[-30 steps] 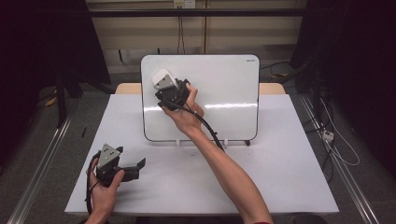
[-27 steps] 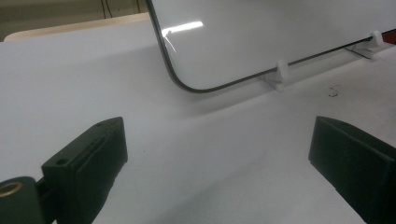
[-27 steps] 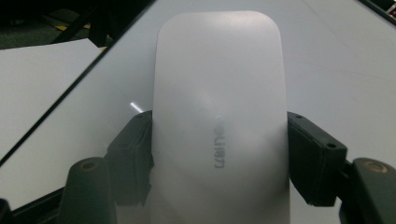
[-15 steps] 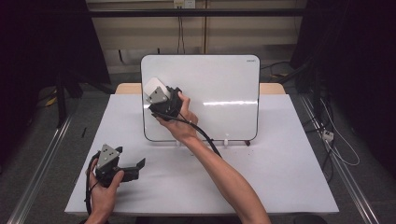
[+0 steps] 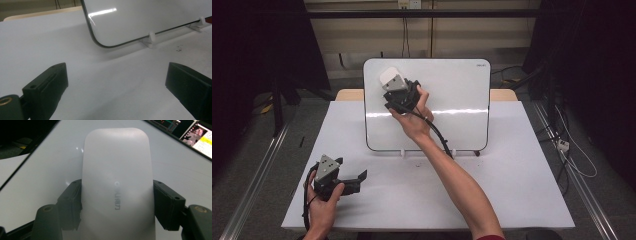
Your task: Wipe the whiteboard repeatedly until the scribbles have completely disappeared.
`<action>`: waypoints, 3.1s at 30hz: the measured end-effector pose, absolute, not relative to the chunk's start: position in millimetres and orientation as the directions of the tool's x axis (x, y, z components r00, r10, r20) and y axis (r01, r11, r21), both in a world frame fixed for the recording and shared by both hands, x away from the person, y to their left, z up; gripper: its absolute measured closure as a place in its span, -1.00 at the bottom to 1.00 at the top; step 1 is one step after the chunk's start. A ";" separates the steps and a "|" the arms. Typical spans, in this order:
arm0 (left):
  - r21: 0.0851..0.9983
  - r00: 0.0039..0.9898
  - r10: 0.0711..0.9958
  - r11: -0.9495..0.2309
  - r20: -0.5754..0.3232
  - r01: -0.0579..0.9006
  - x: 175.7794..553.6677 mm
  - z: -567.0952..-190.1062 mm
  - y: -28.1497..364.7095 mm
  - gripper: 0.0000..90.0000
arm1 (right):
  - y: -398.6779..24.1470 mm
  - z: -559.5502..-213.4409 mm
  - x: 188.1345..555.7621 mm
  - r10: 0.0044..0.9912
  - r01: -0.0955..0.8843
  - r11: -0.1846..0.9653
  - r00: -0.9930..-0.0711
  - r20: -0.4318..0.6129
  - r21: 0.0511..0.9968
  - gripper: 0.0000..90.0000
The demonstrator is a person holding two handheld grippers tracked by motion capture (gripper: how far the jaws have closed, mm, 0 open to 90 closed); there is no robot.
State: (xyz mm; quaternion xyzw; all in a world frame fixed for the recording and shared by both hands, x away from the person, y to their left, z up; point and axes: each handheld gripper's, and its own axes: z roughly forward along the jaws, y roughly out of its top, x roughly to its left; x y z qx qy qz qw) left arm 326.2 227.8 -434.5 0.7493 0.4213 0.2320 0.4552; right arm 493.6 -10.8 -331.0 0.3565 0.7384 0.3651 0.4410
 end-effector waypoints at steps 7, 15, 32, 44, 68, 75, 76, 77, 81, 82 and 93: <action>0.876 0.538 0.842 -0.235 -0.032 0.420 326.3 -434.5 226.9 -0.90 | -40.9 -316.9 502.4 0.894 0.234 0.406 -0.301 -0.332 0.883 -0.30; 0.875 0.535 0.844 -0.232 -0.036 0.424 326.5 -434.7 228.4 -0.90 | -94.5 -306.8 505.7 0.935 0.267 0.337 -0.211 -0.287 0.903 -0.30; 0.874 0.535 0.844 -0.238 -0.029 0.424 328.2 -435.3 225.5 -0.90 | -121.7 -313.5 496.7 0.958 0.304 0.275 -0.170 -0.232 0.912 -0.30; 0.876 0.539 0.842 -0.235 -0.033 0.420 328.0 -434.8 225.9 -0.90 | -60.0 -317.6 499.0 0.916 0.291 0.366 -0.279 -0.287 0.884 -0.30; 0.875 0.538 0.842 -0.235 -0.034 0.423 328.1 -434.9 226.7 -0.90 | -59.2 -313.2 500.8 0.914 0.304 0.376 -0.278 -0.296 0.875 -0.30; 0.875 0.540 0.841 -0.237 -0.032 0.422 328.6 -435.1 225.6 -0.90 | -109.3 -311.1 498.5 0.943 0.323 0.319 -0.206 -0.263 0.891 -0.30; 0.875 0.539 0.842 -0.236 -0.033 0.423 328.8 -435.4 225.6 -0.90 | -116.9 -311.5 497.3 0.947 0.332 0.309 -0.193 -0.256 0.891 -0.30; 0.874 0.540 0.841 -0.239 -0.031 0.423 329.2 -435.6 225.7 -0.90 | -124.3 -311.9 496.3 0.952 0.338 0.296 -0.179 -0.248 0.893 -0.30; 0.874 0.539 0.842 -0.239 -0.030 0.423 328.8 -435.8 225.1 -0.90 | -146.8 -312.9 490.5 0.961 0.346 0.271 -0.157 -0.230 0.898 -0.30; 0.873 0.541 0.841 -0.242 -0.029 0.423 328.7 -435.9 225.3 -0.90 | -150.2 -313.5 488.5 0.961 0.348 0.269 -0.154 -0.228 0.898 -0.30; 0.873 0.533 0.846 -0.239 -0.028 0.425 328.2 -435.7 226.8 -0.90 | -170.0 -318.6 475.4 0.965 0.364 0.219 -0.219 -0.146 0.905 -0.30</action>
